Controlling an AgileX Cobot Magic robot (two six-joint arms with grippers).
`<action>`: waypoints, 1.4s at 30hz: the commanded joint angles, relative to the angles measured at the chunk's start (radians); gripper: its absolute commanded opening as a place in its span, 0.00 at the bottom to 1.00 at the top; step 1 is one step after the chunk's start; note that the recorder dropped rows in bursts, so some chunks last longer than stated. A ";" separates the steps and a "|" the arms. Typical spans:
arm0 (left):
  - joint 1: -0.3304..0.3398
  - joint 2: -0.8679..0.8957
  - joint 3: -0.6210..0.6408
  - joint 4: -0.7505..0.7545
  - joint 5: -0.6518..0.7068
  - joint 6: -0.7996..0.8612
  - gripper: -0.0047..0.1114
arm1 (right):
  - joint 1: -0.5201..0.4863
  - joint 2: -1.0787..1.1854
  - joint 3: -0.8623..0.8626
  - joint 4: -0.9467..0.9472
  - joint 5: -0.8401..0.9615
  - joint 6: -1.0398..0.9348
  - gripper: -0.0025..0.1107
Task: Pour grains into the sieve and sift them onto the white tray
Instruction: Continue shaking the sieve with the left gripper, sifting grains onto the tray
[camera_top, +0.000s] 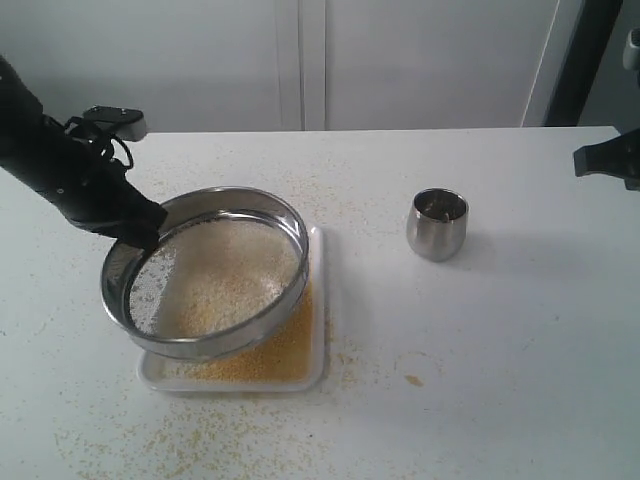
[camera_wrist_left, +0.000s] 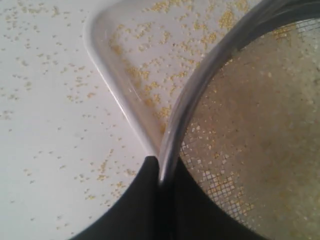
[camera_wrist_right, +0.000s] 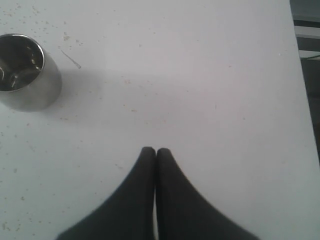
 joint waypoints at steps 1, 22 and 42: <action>-0.013 -0.017 -0.004 -0.038 -0.031 -0.109 0.04 | -0.003 -0.006 0.001 0.001 -0.011 0.004 0.02; -0.083 -0.002 -0.007 -0.079 -0.159 -0.261 0.04 | -0.003 -0.006 0.001 0.001 -0.010 0.004 0.02; -0.092 -0.016 -0.057 0.025 0.124 -0.061 0.04 | -0.003 -0.006 0.001 0.001 -0.010 0.004 0.02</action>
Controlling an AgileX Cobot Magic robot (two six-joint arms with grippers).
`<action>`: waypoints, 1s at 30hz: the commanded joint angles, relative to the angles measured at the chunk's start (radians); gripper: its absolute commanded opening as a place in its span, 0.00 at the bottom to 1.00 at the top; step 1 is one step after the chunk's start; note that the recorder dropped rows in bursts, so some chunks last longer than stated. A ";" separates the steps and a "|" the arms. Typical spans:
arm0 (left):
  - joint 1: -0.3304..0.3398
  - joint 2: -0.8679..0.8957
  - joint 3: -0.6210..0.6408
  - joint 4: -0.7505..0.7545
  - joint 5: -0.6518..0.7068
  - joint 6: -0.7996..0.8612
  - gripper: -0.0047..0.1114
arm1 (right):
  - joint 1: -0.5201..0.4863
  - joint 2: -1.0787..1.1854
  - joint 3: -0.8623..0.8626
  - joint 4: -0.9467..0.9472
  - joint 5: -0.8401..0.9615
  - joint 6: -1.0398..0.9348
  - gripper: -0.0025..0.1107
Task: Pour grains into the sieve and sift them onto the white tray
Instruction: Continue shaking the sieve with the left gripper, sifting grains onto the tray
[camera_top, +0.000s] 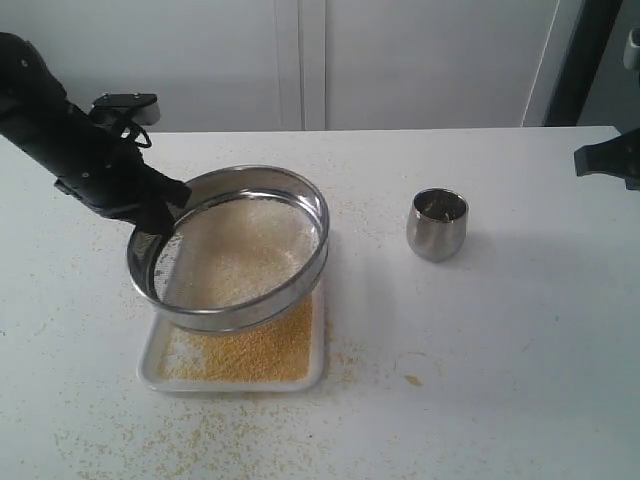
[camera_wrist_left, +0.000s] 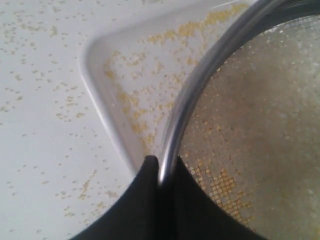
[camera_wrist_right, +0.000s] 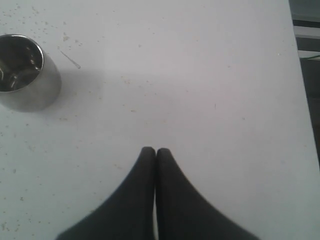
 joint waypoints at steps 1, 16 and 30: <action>-0.032 -0.048 0.028 -0.014 0.082 0.127 0.04 | -0.003 -0.006 0.001 0.001 -0.010 0.004 0.02; 0.011 -0.036 -0.009 0.227 0.024 -0.246 0.04 | -0.003 -0.006 0.001 0.001 -0.012 0.029 0.02; 0.078 -0.053 -0.010 0.027 0.073 -0.091 0.04 | -0.003 -0.006 0.001 0.001 -0.009 0.031 0.02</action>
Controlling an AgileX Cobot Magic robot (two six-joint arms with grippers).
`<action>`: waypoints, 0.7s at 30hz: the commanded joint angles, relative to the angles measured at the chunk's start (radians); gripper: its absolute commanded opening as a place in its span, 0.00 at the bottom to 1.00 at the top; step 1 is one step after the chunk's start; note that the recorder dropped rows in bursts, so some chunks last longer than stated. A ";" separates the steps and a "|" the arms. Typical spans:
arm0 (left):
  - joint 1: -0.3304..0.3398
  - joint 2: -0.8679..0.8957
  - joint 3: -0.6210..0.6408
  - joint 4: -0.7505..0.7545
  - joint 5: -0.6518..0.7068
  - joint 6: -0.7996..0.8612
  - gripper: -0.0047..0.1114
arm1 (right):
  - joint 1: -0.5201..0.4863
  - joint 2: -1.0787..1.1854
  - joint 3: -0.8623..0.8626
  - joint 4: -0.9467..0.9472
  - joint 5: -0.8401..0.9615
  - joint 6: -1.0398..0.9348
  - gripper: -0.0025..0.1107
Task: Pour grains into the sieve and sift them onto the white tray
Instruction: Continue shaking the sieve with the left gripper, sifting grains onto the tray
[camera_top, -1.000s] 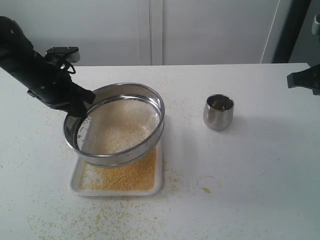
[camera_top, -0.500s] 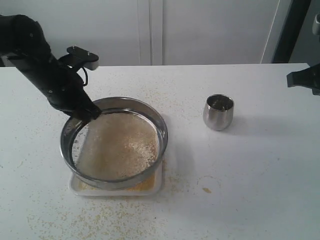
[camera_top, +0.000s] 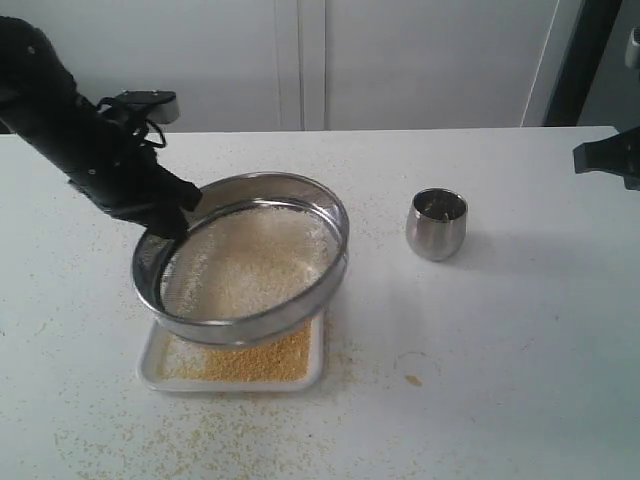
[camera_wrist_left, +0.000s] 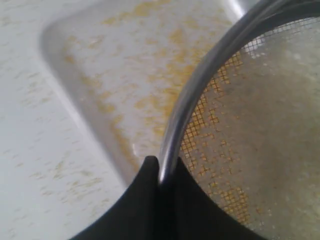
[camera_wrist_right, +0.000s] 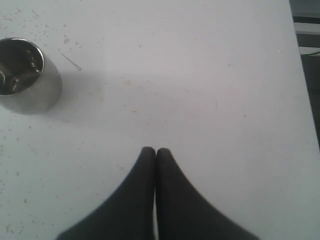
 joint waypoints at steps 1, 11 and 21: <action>0.063 -0.019 -0.007 0.004 0.003 -0.034 0.04 | -0.003 -0.006 0.001 0.001 -0.009 0.006 0.02; 0.069 -0.024 -0.004 -0.054 -0.020 0.009 0.04 | -0.003 -0.006 0.001 0.001 -0.009 0.006 0.02; 0.049 -0.038 -0.026 0.047 0.002 -0.052 0.04 | -0.003 -0.006 0.001 0.001 -0.011 0.006 0.02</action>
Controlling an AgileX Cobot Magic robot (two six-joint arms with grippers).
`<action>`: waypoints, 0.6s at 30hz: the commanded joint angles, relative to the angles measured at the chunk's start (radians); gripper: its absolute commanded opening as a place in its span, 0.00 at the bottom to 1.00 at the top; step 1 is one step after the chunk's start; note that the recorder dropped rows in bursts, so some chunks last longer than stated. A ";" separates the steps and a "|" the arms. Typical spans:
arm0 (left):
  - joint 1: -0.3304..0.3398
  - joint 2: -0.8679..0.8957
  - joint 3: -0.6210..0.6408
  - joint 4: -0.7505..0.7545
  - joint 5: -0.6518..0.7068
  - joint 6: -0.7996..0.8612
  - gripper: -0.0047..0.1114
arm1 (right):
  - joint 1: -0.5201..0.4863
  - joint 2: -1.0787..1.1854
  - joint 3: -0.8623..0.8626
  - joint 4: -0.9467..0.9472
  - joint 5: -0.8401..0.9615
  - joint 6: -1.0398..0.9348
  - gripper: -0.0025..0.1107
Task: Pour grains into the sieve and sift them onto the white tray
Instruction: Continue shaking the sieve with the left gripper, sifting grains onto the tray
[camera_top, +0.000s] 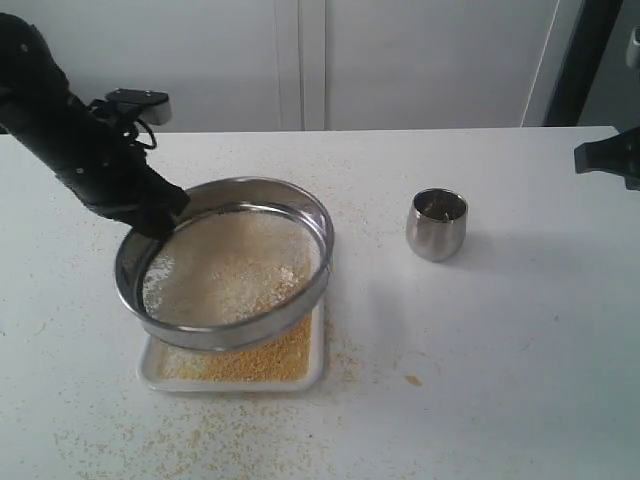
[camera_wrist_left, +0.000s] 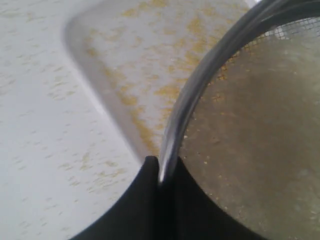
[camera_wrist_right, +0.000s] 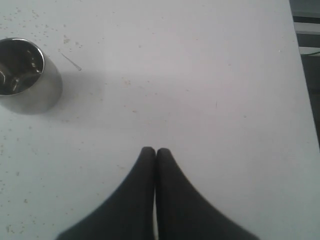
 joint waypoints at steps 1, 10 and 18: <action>0.004 -0.023 -0.022 -0.028 0.016 0.014 0.04 | -0.003 -0.006 0.001 0.001 -0.011 0.004 0.02; -0.104 -0.008 -0.051 0.057 0.057 0.062 0.04 | -0.003 -0.006 0.001 0.001 -0.010 0.004 0.02; 0.002 -0.004 -0.053 -0.092 0.097 0.078 0.04 | -0.003 -0.006 0.001 0.001 -0.012 0.004 0.02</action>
